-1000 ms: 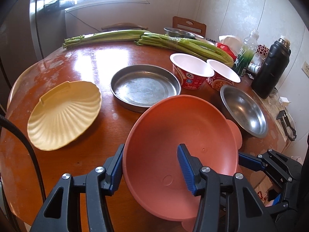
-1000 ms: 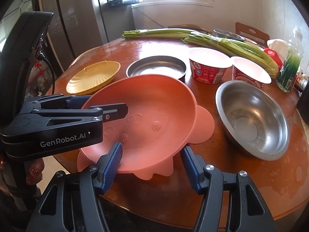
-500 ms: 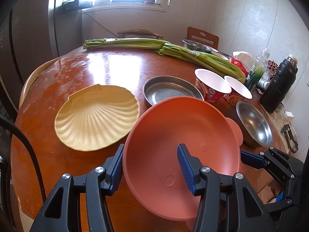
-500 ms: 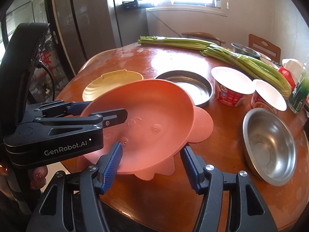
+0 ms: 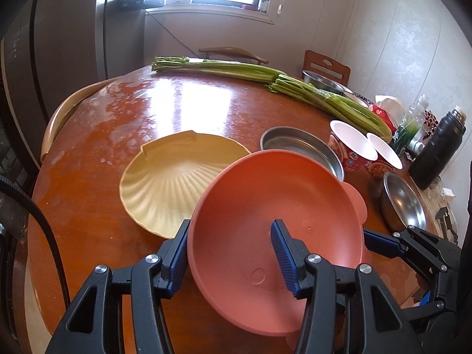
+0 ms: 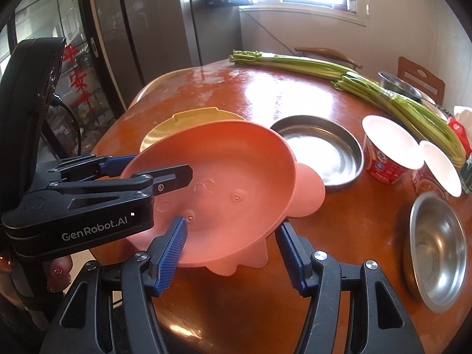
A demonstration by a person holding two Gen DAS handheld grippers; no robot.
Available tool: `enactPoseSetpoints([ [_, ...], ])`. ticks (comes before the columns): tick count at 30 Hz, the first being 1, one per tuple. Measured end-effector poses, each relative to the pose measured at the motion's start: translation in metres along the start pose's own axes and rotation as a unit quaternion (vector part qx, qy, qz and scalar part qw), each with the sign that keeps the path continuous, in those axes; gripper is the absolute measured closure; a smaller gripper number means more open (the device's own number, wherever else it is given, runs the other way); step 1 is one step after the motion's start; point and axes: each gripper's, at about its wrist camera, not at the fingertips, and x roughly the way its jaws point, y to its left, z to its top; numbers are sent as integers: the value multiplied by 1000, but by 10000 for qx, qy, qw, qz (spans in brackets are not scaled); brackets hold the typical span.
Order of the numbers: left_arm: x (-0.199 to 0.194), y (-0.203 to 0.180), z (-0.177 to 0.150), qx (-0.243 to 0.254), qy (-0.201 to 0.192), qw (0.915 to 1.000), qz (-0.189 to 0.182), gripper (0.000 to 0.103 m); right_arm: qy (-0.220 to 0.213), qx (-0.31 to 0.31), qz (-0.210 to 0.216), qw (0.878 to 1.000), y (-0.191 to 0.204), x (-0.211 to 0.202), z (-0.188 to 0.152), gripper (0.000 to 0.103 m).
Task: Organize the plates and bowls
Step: 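Lift the pink pig plate with the left gripper over the yellow plate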
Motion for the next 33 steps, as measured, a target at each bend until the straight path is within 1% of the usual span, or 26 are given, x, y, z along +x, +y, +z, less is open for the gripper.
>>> enactPoseSetpoints([
  [6,2,25,13,-157,-51,9998,129,50,21,-80,103,9999,14,19,23,39],
  [13,15,49,30,-298,-65,9993,224,50,63,-142,138,9998,26,36,40,39],
  [23,35,64,44,-334,-20,9989,324,50,102,-25,122,9999,31,56,49,39],
  [33,49,74,50,-371,34,9987,349,50,168,-3,86,9998,32,67,53,39],
])
